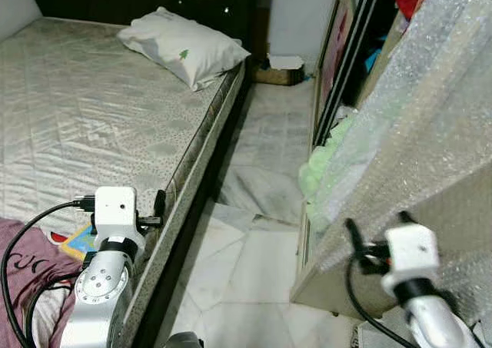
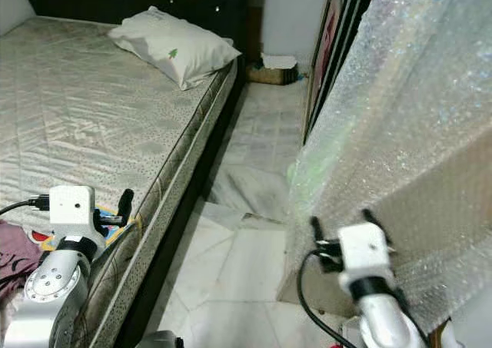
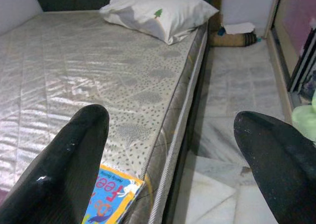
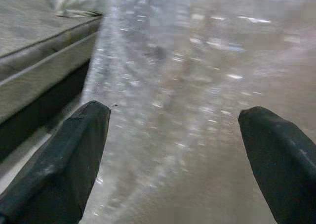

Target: Clean up the room

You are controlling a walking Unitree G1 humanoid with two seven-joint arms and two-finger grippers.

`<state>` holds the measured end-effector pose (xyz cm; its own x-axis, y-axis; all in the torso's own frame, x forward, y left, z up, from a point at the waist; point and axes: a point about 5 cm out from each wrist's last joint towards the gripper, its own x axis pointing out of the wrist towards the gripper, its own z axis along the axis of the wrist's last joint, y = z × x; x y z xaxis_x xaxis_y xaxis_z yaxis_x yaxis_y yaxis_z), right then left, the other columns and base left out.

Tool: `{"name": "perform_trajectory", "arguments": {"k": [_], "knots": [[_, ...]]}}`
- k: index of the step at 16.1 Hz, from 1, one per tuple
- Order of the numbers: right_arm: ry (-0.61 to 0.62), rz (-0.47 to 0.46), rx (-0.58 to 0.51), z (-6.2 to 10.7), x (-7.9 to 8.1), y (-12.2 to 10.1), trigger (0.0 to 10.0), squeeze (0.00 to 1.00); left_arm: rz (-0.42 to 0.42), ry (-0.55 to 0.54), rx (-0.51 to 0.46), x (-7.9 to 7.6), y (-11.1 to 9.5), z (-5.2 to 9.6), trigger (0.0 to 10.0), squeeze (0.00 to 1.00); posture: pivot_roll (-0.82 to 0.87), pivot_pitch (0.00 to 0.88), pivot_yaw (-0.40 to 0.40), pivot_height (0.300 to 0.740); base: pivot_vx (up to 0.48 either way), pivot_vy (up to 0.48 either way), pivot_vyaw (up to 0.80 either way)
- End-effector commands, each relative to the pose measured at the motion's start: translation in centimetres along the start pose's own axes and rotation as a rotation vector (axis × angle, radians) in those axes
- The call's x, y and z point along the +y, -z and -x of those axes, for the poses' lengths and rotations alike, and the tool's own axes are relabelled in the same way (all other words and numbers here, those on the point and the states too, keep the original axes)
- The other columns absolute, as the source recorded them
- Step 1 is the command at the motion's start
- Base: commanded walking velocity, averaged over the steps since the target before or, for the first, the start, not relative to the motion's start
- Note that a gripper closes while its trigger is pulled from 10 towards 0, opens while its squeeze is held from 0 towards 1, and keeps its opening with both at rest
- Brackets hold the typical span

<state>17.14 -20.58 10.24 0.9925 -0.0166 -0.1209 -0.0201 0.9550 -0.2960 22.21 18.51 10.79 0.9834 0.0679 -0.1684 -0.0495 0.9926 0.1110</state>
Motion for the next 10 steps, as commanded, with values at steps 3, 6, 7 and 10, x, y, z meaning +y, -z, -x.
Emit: {"name": "perform_trajectory", "arguments": {"k": [3,6,7,10], "knots": [[0.008,0.038,-0.01,1.2,-1.1,-0.6,10.0,0.0,-0.018,0.029,-0.021,-0.1,-0.5,-0.3,10.0,0.0,-0.1,0.043,0.014,0.74,0.0,0.0,0.0],[-0.083,0.04,-0.012,2.7,-1.4,-0.8,10.0,0.0,-0.019,0.035,-0.031,-0.2,-0.7,-0.8,10.0,0.0,-0.12,0.043,0.02,0.74,0.0,0.0,0.0],[-0.144,0.022,-0.046,2.4,-1.2,-1.8,10.0,0.0,-0.019,0.037,-0.032,-0.3,-0.8,-0.9,10.0,0.0,-0.12,0.039,0.022,0.74,0.0,0.0,0.0],[-0.412,-0.045,-0.168,-0.2,1.4,-5.7,10.0,0.0,-0.021,0.053,-0.044,-0.5,-0.9,-1.4,10.0,0.0,-0.12,0.022,0.023,0.74,0.0,0.0,0.0]]}}
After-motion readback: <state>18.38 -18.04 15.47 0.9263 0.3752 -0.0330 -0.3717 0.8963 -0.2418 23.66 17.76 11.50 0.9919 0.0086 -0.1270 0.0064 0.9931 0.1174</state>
